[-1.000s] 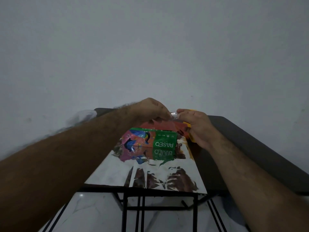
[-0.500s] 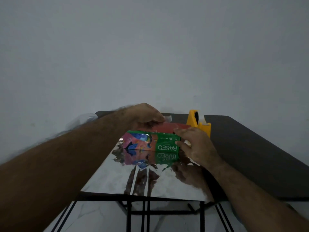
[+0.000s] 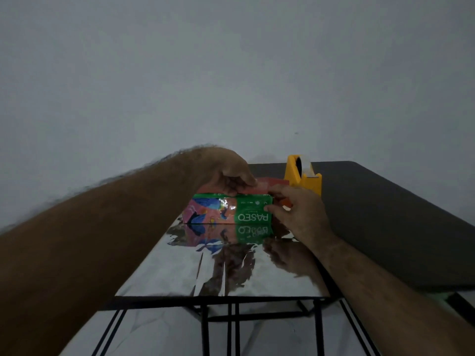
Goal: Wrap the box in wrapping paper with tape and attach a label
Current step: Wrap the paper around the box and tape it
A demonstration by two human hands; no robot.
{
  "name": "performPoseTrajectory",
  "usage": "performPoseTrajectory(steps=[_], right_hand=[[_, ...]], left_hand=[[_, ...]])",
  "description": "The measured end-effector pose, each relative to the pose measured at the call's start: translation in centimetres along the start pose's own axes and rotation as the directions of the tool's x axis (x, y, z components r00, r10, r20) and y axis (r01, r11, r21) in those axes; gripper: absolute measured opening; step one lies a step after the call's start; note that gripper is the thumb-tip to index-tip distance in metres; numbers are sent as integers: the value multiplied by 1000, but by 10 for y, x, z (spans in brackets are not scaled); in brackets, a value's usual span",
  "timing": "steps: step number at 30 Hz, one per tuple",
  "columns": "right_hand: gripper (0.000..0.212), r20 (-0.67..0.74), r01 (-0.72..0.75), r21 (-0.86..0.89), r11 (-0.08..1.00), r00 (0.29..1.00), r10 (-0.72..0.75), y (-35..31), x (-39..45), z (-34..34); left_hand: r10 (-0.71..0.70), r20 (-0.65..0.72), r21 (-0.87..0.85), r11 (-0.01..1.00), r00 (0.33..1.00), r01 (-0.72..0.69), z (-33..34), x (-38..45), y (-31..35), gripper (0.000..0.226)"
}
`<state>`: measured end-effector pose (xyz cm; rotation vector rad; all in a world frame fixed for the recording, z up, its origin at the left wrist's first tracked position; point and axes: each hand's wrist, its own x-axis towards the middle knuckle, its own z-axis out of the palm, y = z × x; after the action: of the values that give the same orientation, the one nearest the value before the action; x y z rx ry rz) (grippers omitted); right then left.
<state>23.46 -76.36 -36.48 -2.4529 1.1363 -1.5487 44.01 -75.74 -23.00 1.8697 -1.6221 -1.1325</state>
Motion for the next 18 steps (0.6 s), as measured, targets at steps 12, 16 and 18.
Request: performPoseTrajectory(steps=[12, 16, 18], right_hand=[[56, -7, 56, -137, 989, 998, -58, -1, 0, -1], [44, -7, 164, -207, 964, 986, -170, 1, 0, -1], [40, -6, 180, -222, 958, 983, -186, 3, 1, 0]], left_hand=[[-66, -20, 114, 991, 998, 68, 11, 5, 3, 13], [-58, -57, 164, 984, 997, 66, 16, 4, 6, 15], [-49, -66, 207, 976, 997, 62, 19, 4, 9, 18]])
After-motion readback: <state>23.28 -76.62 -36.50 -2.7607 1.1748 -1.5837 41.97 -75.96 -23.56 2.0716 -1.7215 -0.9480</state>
